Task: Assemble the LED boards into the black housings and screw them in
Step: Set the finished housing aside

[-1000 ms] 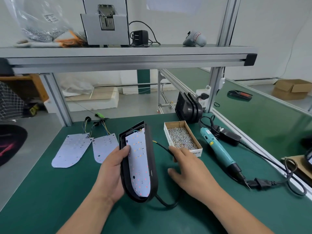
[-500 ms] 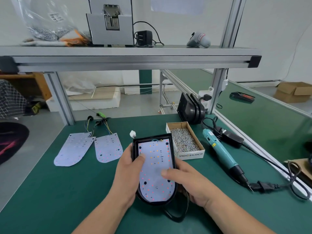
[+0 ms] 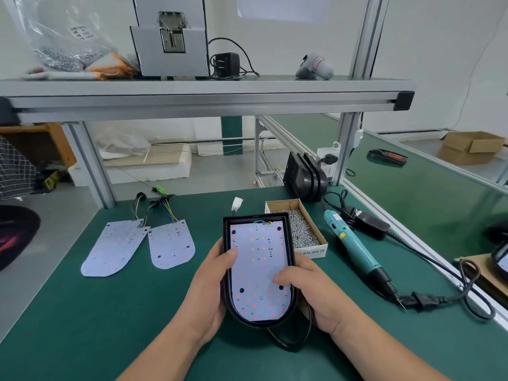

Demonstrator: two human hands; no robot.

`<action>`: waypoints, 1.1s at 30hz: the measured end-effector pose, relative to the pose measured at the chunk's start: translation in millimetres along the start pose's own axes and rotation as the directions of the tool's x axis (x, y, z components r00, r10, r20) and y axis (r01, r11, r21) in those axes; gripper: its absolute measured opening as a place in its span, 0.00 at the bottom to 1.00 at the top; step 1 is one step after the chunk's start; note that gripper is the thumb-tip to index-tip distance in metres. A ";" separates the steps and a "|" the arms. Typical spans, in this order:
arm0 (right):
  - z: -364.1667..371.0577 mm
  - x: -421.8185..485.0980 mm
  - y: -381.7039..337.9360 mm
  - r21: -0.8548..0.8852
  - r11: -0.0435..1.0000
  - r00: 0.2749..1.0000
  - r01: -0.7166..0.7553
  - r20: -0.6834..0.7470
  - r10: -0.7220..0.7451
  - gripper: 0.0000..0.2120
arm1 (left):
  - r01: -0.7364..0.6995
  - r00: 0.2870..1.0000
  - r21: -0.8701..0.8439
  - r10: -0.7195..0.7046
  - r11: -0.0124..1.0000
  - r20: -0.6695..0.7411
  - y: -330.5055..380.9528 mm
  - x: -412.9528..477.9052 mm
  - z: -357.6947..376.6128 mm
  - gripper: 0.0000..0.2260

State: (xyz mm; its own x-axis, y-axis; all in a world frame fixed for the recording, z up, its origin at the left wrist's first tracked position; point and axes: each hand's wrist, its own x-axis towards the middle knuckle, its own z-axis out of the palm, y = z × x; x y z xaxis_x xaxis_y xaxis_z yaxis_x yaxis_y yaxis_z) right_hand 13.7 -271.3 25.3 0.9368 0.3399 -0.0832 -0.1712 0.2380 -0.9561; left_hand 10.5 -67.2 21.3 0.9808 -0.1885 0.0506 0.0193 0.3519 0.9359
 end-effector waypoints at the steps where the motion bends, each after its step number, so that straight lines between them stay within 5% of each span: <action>1: 0.6 -0.2 -0.8 0.018 1.000 0.999 0.011 0.049 -0.012 0.21 | 0.023 1.000 -0.012 -0.023 1.000 0.014 1.3 0.0 -0.5 0.18; 4: 3.2 -1.6 -1.2 0.061 0.995 0.961 0.084 0.258 -0.097 0.23 | 0.072 0.997 -0.048 -0.070 0.996 0.046 4.2 -0.4 -3.1 0.20; 6: 3.4 -1.9 -1.3 0.053 0.995 0.959 0.087 0.266 -0.098 0.22 | 0.075 0.995 -0.052 -0.071 0.996 0.071 4.1 -0.3 -4.2 0.20; 15: -0.3 -15.5 -13.6 -0.043 0.995 0.994 0.094 -0.056 -0.096 0.22 | 0.007 0.992 0.047 -0.013 0.999 0.127 1.9 0.4 2.1 0.29; 19: -12.8 -20.9 -28.4 -0.091 0.978 0.969 0.186 -0.146 -0.198 0.15 | 0.034 0.999 0.043 -0.034 0.998 -0.012 -2.1 4.9 1.2 0.33; 27: -95.0 -48.4 -85.1 -0.114 0.926 0.822 0.360 -0.430 -0.373 0.14 | 0.017 0.999 0.095 -0.013 0.995 -0.038 -15.8 7.8 -6.1 0.26; 33: -170.7 -90.7 -129.8 -0.302 0.892 0.662 0.336 -0.597 -0.452 0.09 | 0.008 0.999 0.116 -0.002 0.993 -0.048 -26.1 14.6 -13.3 0.27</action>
State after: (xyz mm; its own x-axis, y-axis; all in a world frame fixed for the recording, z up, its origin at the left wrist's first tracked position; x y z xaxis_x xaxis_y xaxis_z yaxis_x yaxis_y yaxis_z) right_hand 3.0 -488.4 108.9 0.8802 -0.4260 0.2092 0.2546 0.0519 -0.9657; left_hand 26.8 -67.0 -7.0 0.9889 -0.1449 0.0318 0.0042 0.2419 0.9703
